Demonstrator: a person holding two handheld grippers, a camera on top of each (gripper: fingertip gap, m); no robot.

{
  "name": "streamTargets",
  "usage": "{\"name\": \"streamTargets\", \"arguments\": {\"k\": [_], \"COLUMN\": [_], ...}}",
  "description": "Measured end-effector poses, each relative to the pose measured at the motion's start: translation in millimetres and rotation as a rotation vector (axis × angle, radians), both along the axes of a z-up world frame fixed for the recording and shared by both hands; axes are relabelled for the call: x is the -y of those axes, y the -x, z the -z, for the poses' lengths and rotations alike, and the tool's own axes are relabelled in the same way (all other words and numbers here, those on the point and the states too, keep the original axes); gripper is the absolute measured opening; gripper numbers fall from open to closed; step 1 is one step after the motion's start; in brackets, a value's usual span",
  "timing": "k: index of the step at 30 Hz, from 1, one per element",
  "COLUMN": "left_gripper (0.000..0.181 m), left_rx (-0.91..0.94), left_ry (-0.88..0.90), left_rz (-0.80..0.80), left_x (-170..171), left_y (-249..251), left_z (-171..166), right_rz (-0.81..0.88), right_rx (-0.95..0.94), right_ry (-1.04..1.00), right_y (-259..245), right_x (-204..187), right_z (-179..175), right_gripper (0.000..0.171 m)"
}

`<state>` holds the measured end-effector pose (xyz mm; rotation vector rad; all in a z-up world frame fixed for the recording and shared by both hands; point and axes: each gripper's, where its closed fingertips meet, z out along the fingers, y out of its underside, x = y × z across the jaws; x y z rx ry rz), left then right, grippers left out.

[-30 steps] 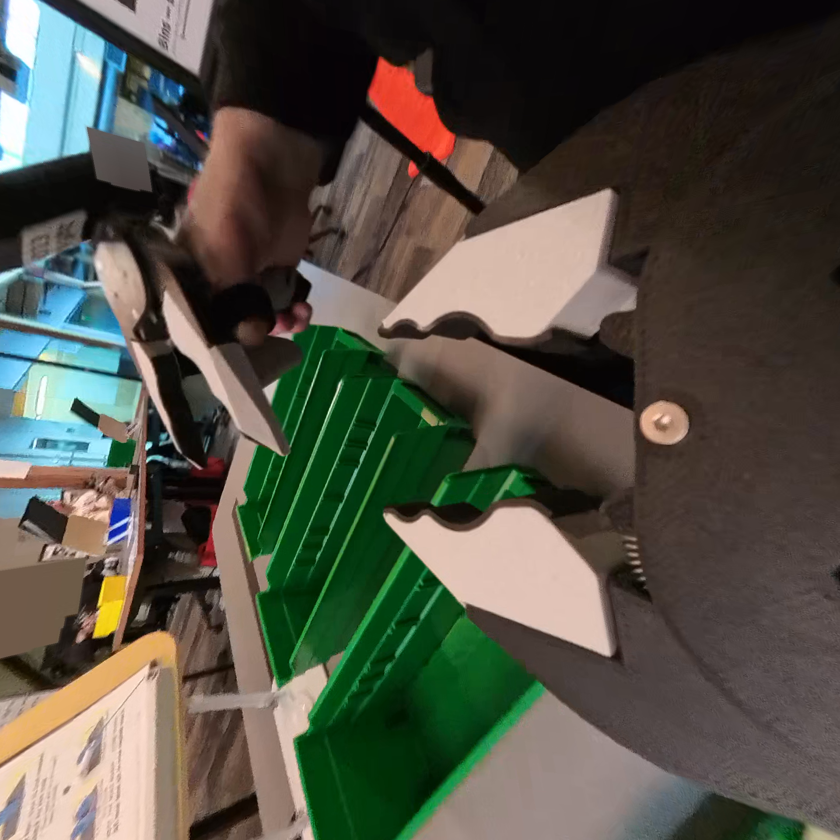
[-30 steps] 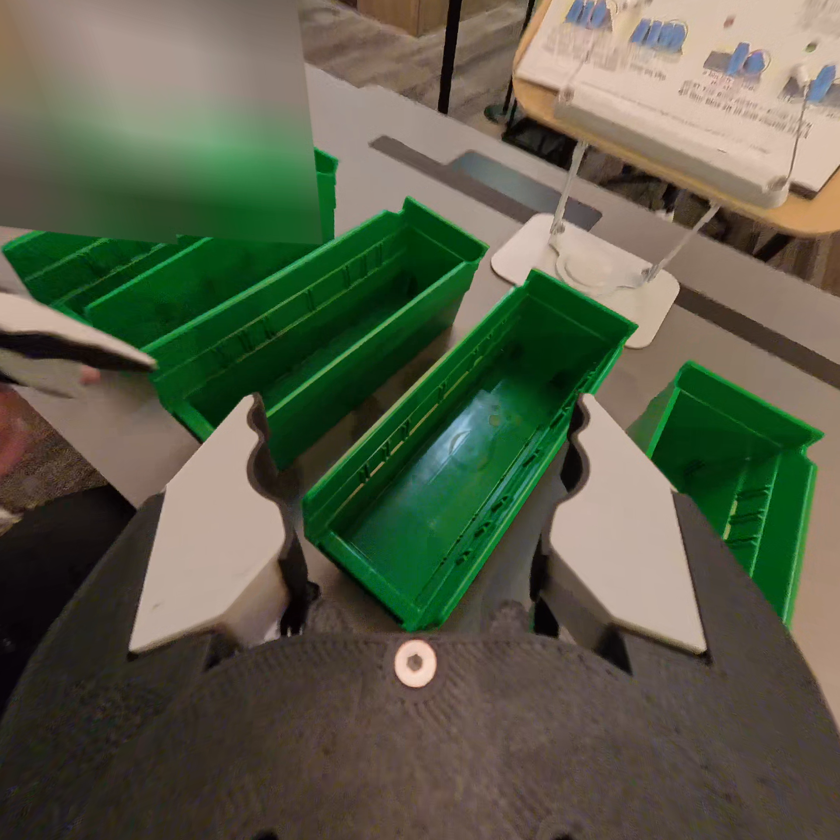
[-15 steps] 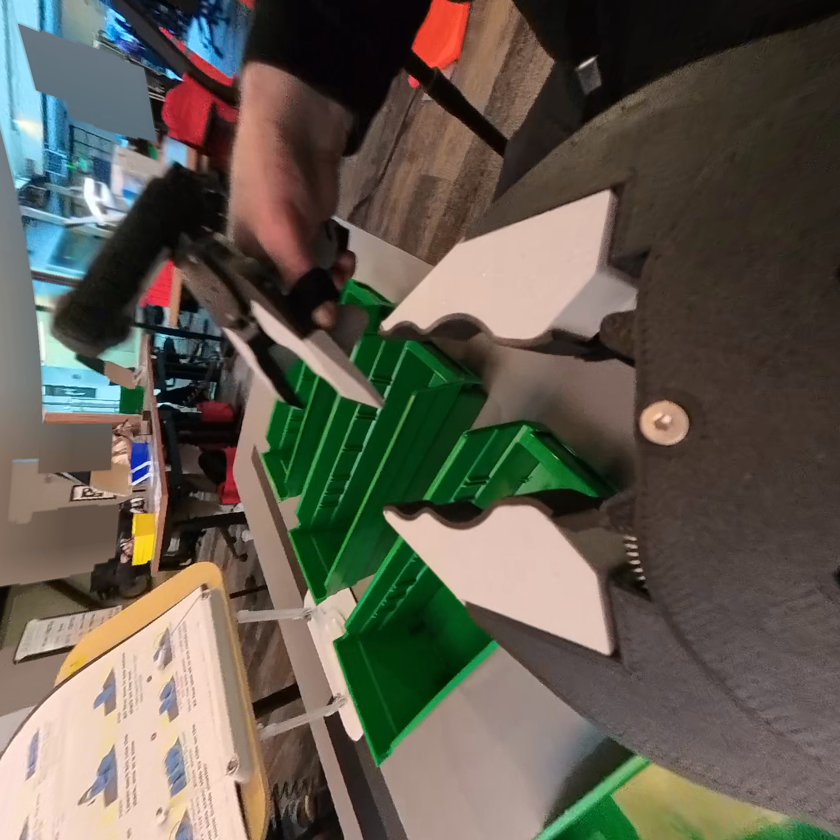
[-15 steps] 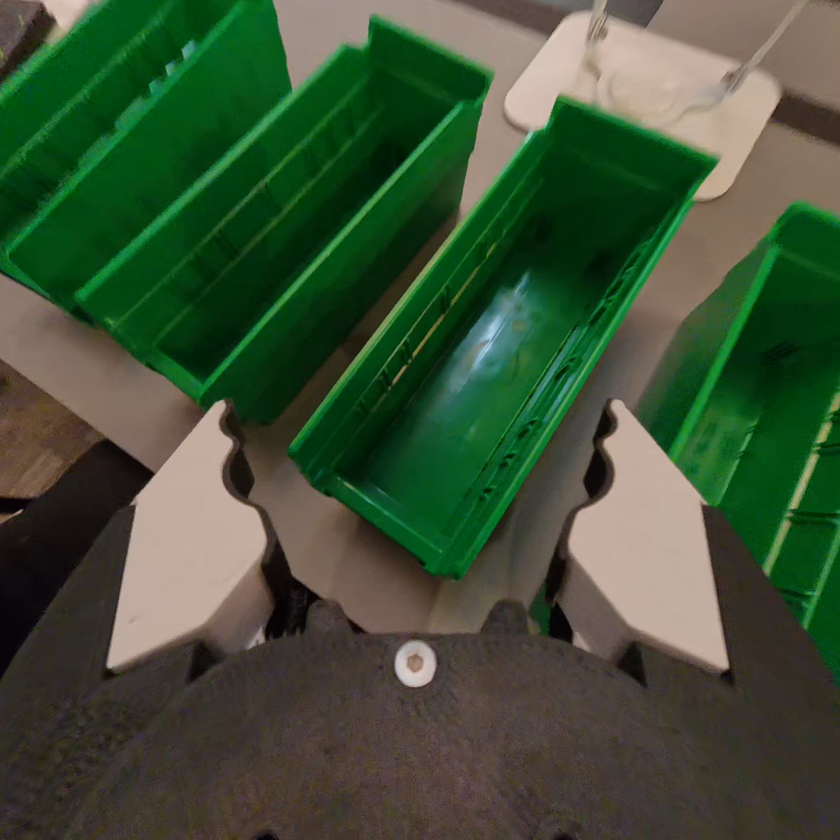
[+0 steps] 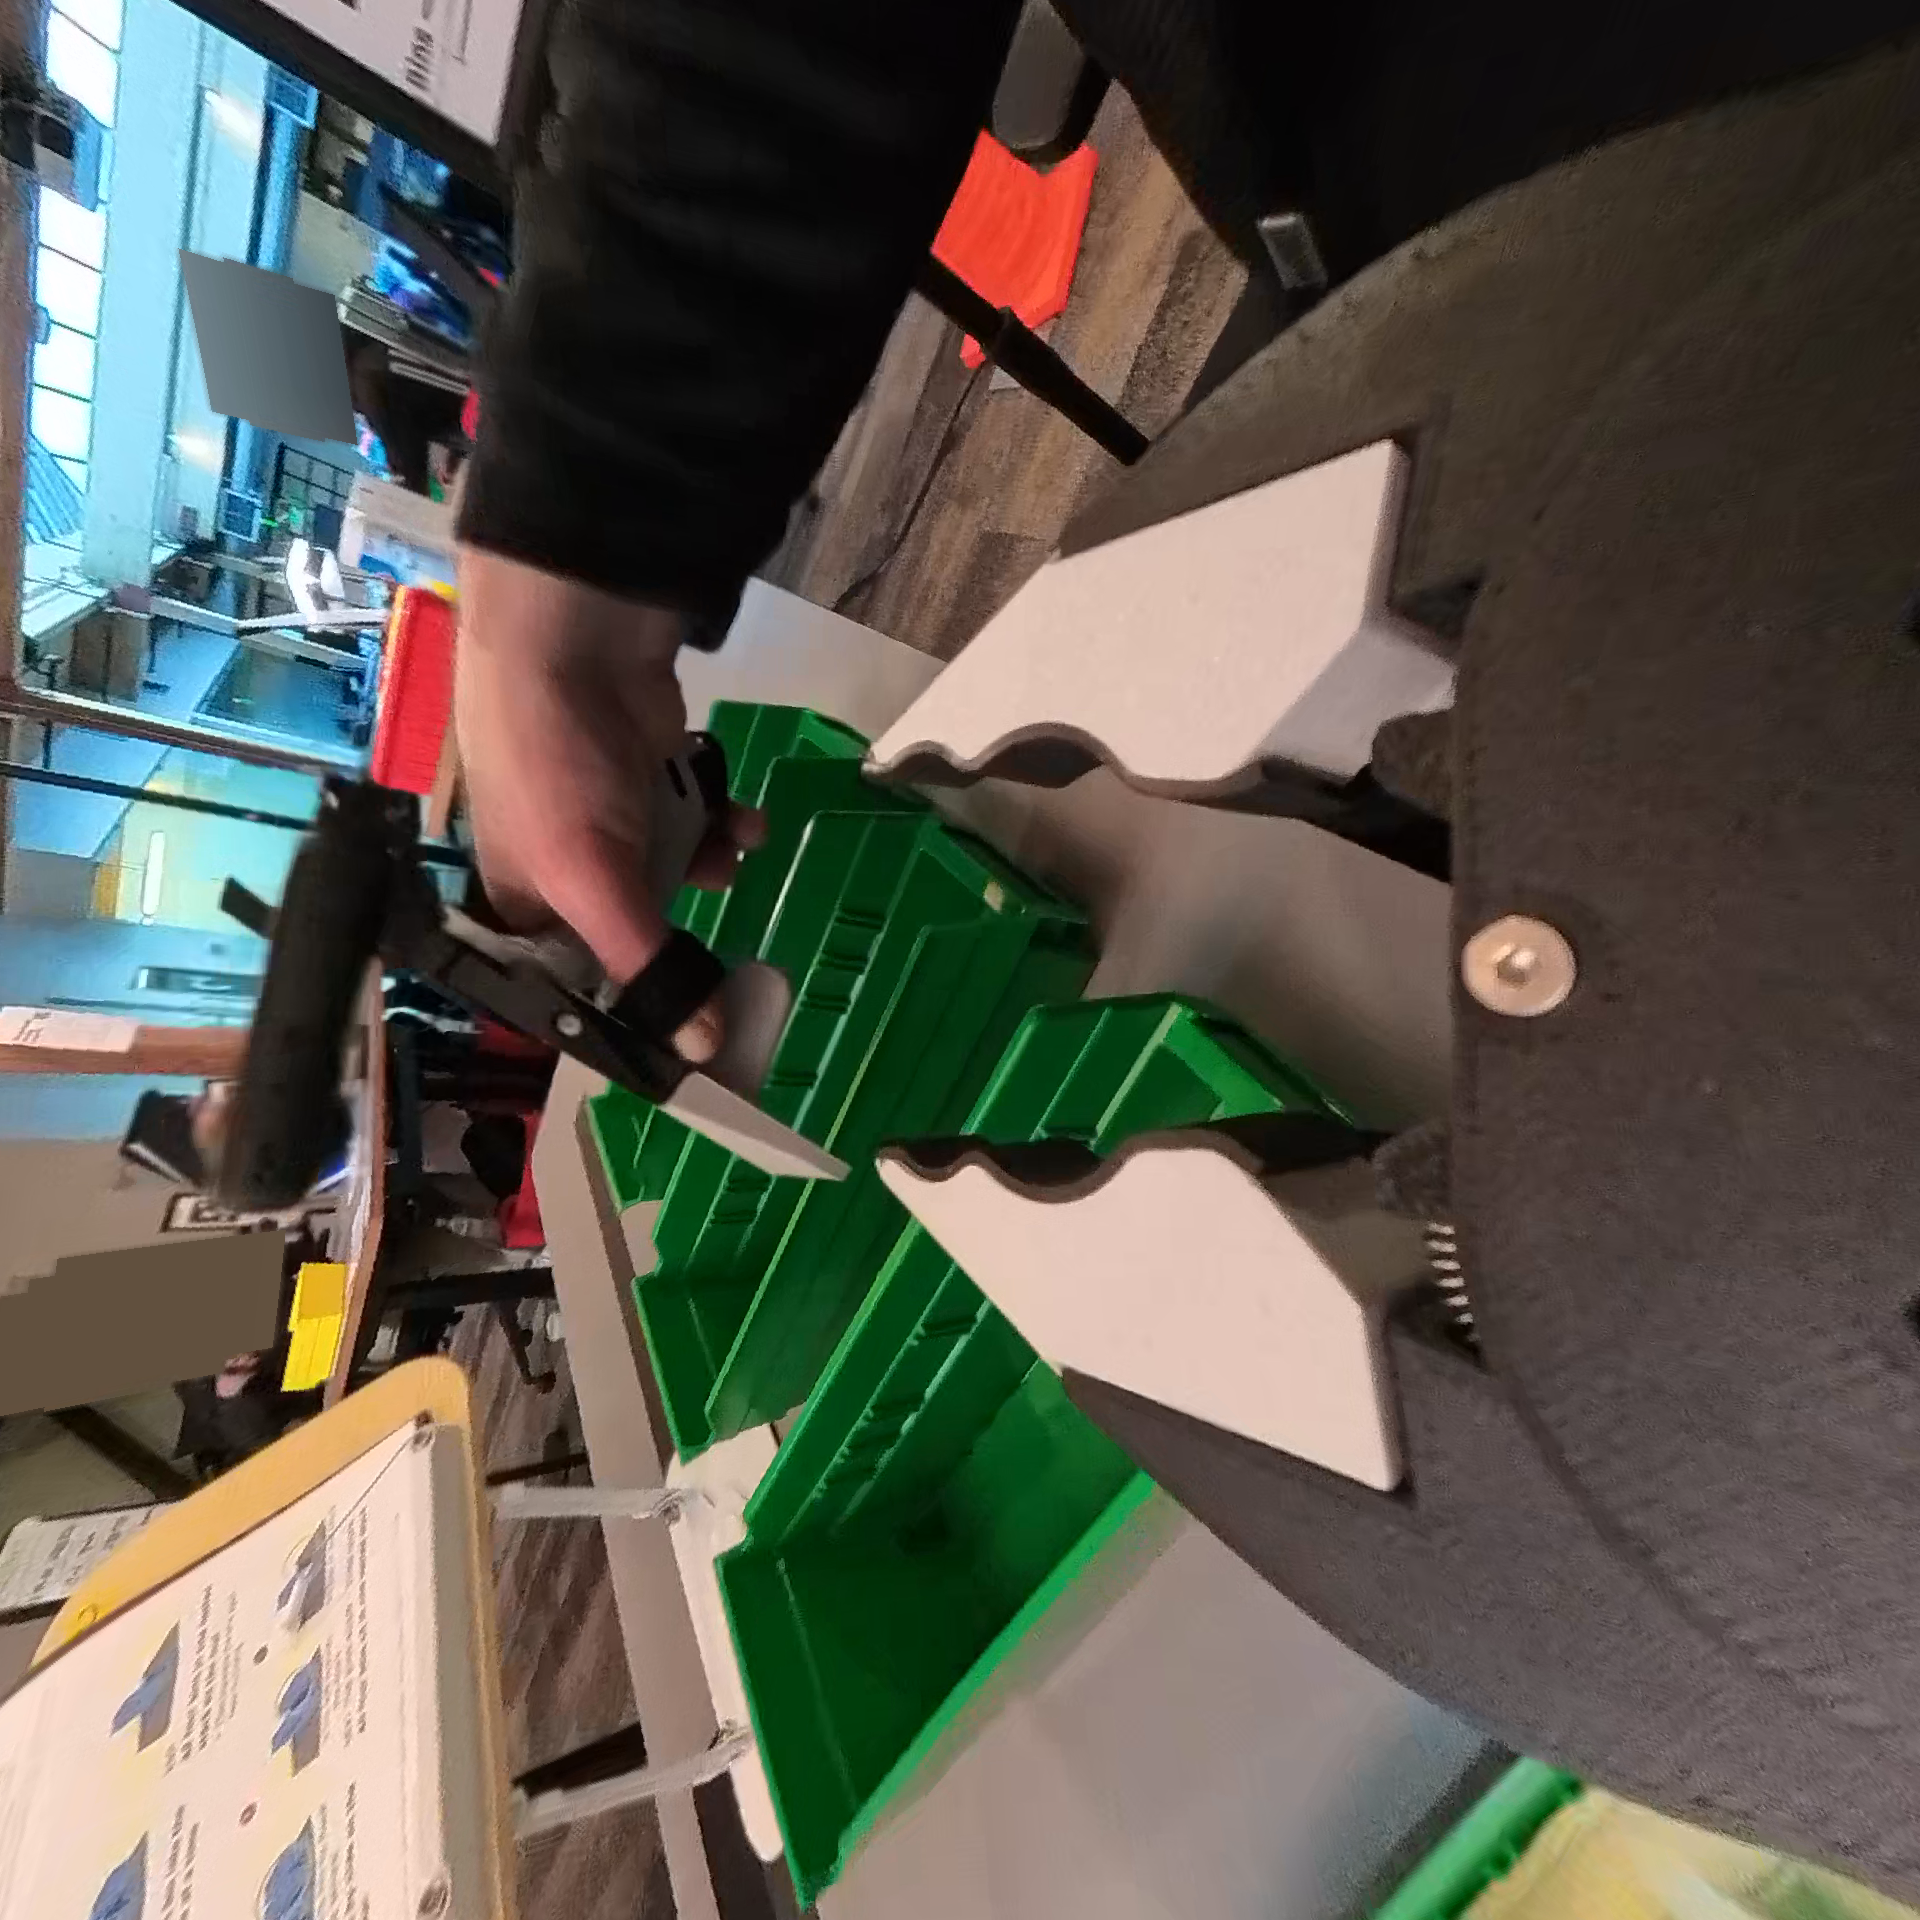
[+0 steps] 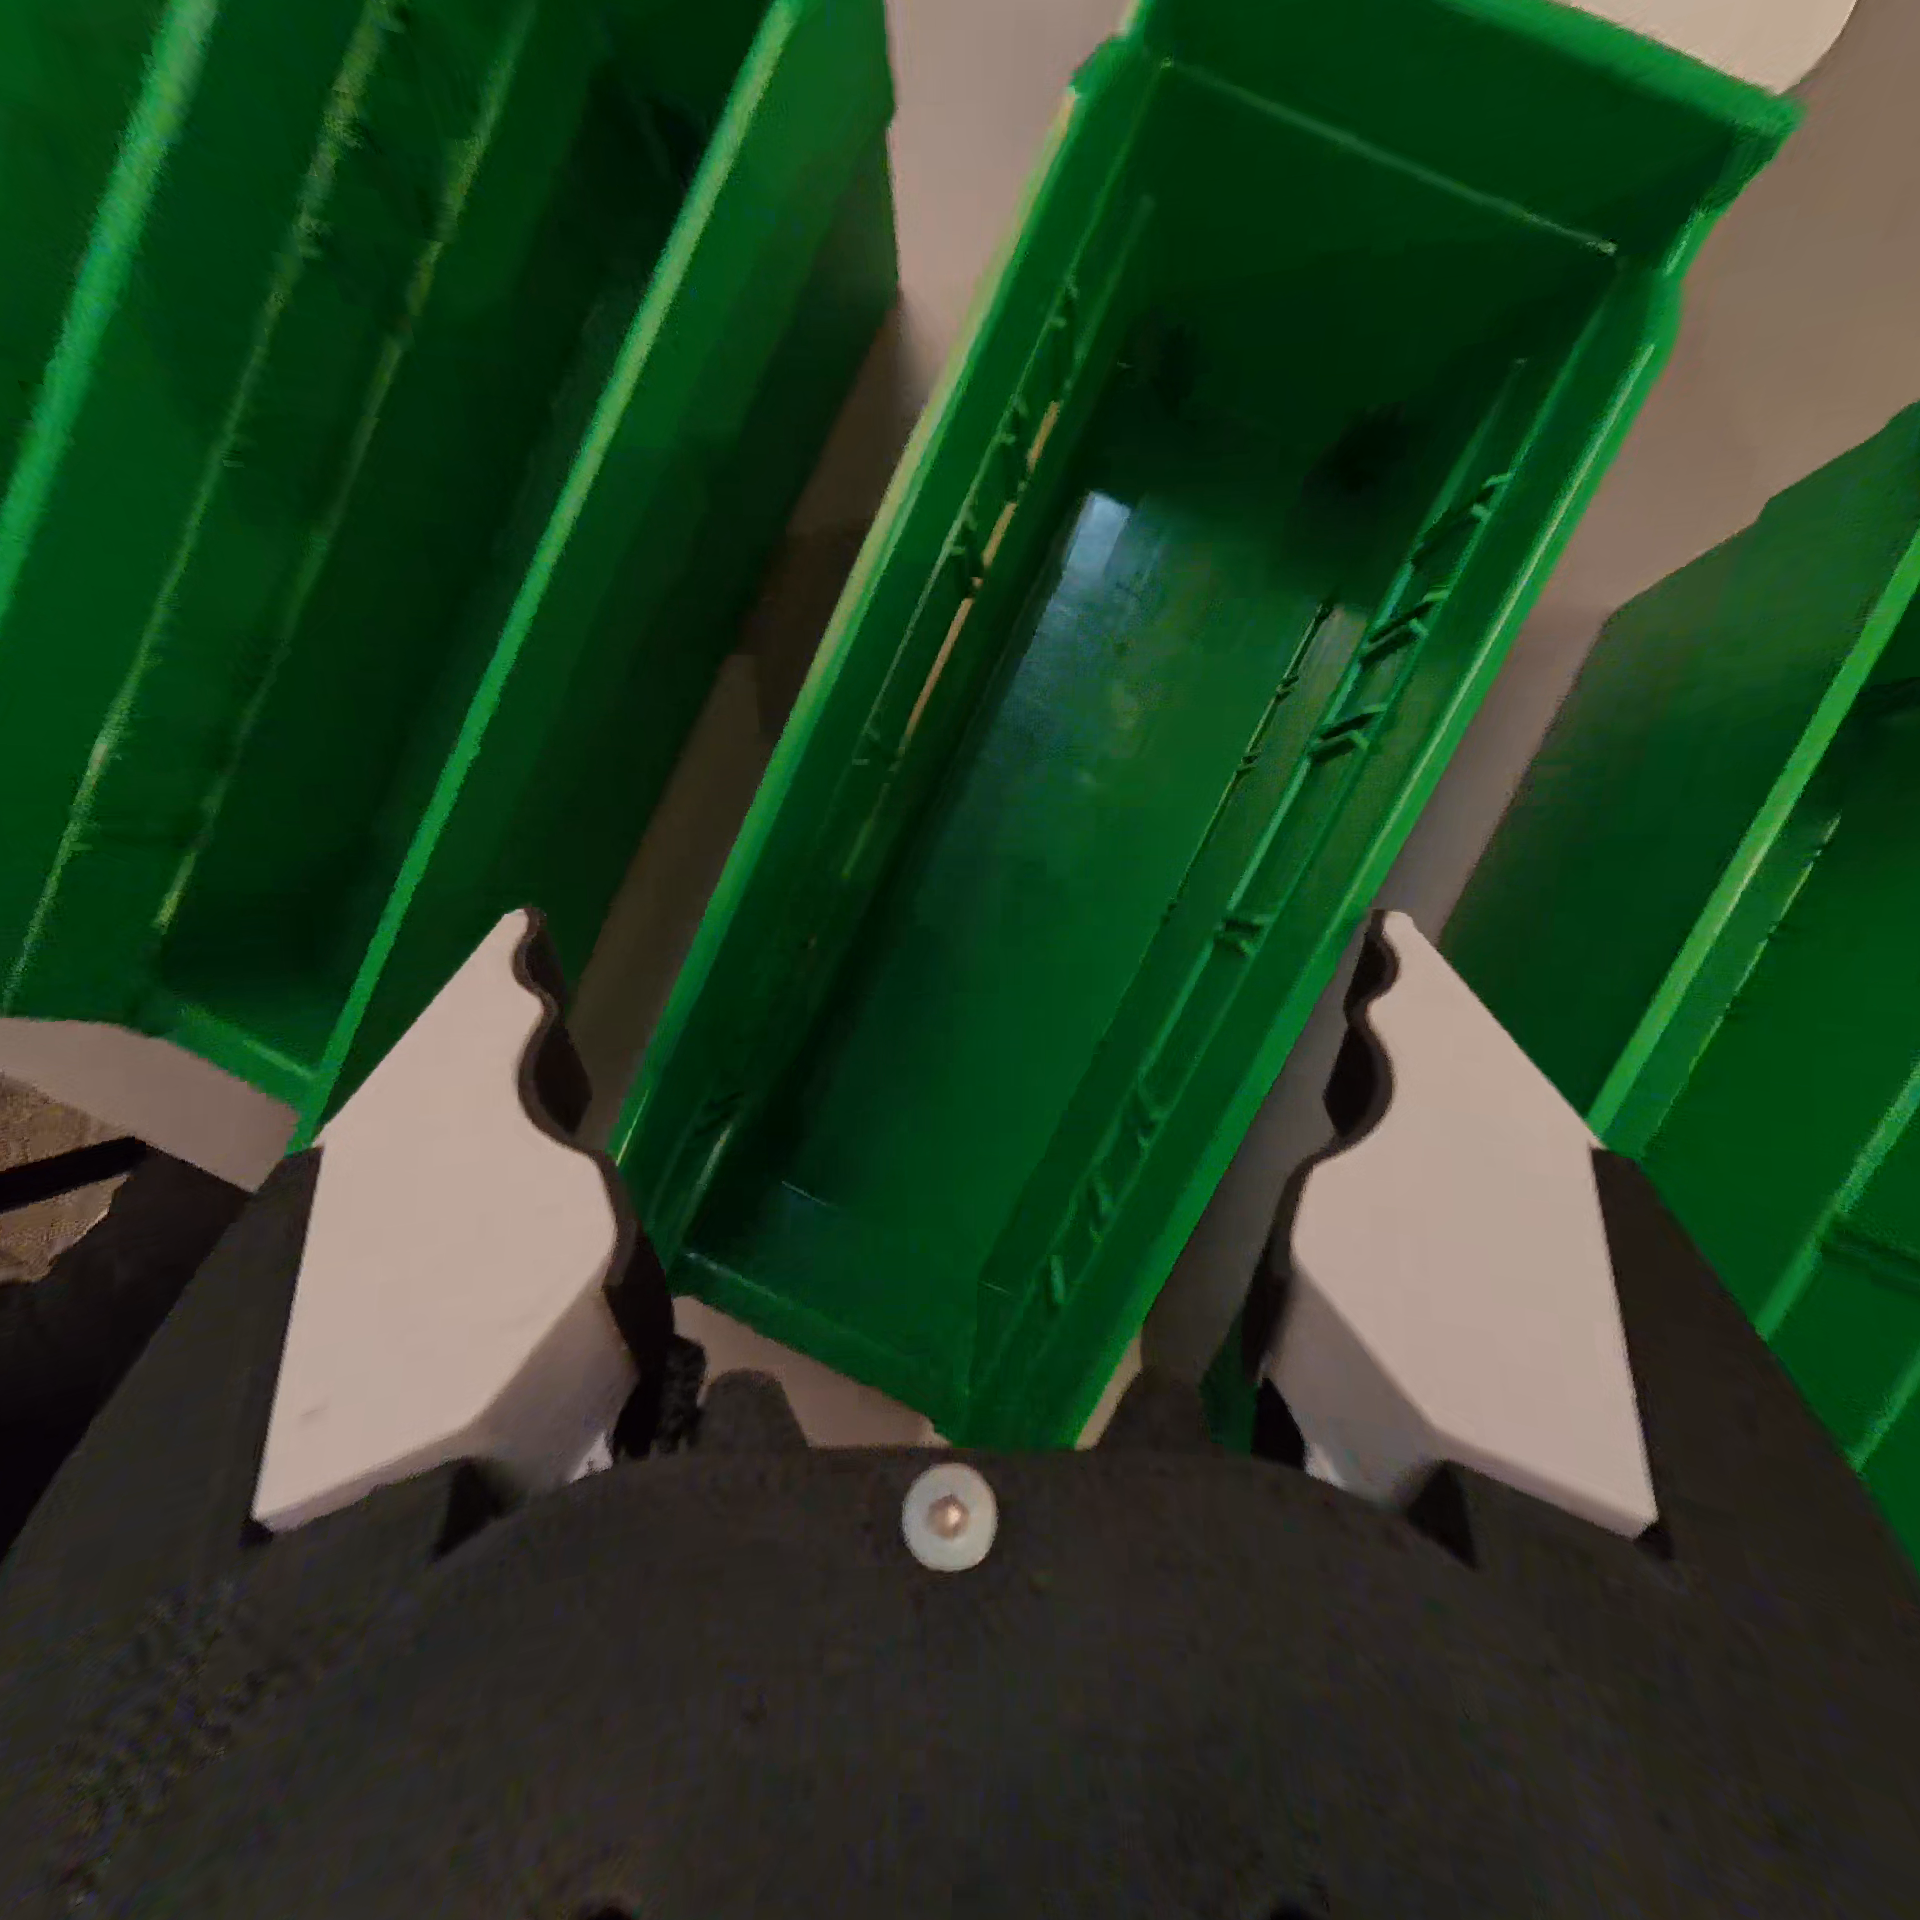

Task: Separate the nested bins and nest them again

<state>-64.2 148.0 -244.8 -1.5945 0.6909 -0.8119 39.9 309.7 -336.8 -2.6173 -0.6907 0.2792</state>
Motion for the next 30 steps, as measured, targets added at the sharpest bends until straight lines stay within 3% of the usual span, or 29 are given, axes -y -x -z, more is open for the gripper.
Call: {"name": "streamTargets", "arguments": {"k": [9, 18, 23, 30], "left_gripper": [0.064, 0.063, 0.062, 0.061], "left_rx": [0.087, 0.082, 0.082, 0.102], "left_ry": [0.008, 0.014, 0.011, 0.014], "left_rz": [-0.008, 0.015, 0.019, 0.022], "left_x": [2, 6, 7, 8], "left_y": [13, 4, 2, 5], "left_z": [-16, -16, -17, -19], "right_rz": [-0.01, -0.033, -0.03, -0.012], "right_rx": [0.219, 0.198, 0.182, 0.118], "right_ry": [0.065, 0.157, 0.14, 0.119], "right_y": [-6, -9, -11, -7], "right_x": [-25, -16, -21, -24], "right_z": [17, 35, 30, 26], "right_gripper": [0.133, 0.148, 0.123, 0.108]}}
